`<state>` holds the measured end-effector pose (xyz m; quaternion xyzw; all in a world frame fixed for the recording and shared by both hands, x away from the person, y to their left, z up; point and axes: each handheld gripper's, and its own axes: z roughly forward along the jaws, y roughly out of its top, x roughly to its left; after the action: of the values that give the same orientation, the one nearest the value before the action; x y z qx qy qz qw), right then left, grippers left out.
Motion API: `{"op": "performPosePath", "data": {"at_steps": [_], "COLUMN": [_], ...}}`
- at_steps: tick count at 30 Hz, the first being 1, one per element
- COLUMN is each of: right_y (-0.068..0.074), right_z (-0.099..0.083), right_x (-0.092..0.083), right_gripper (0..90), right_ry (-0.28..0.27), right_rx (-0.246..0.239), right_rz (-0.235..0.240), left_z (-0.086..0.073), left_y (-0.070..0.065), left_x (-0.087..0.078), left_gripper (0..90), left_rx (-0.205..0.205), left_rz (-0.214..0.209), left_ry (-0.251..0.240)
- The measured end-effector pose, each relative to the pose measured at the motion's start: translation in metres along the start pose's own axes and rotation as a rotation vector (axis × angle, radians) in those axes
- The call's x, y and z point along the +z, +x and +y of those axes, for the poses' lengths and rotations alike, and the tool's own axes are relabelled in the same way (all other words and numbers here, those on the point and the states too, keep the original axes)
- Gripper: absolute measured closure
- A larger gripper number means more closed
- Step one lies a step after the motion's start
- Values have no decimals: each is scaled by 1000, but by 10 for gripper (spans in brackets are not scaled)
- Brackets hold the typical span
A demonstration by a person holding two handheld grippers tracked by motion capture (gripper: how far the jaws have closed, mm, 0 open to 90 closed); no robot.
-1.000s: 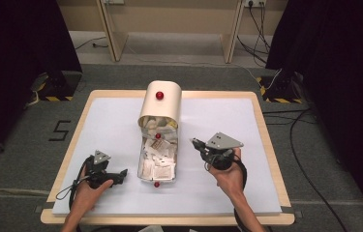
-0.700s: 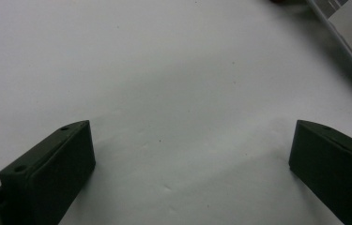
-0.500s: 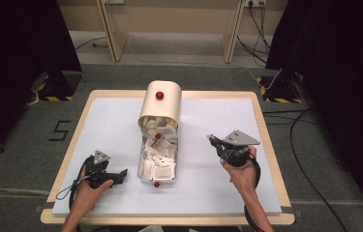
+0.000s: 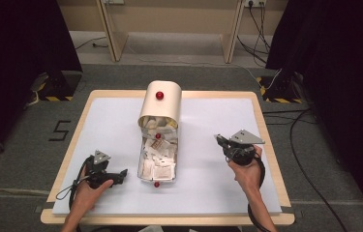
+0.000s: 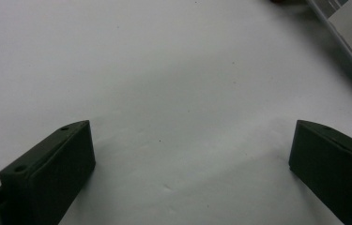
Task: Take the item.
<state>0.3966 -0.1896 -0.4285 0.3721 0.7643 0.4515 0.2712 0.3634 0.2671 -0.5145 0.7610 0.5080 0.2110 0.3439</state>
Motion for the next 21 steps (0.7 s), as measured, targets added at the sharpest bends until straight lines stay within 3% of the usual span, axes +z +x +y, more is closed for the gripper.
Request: {"op": "performPosePath", "data": {"at_steps": [21], "right_y": [-26], "right_z": [-23], "right_x": [7], "right_gripper": [878], "right_ry": [59], "right_rx": [50], "right_rz": [-63], "left_z": [0], "left_y": [0], "left_x": [0], "left_gripper": [0], "left_rx": [0], "left_rz": [0], "left_ry": [0]}}
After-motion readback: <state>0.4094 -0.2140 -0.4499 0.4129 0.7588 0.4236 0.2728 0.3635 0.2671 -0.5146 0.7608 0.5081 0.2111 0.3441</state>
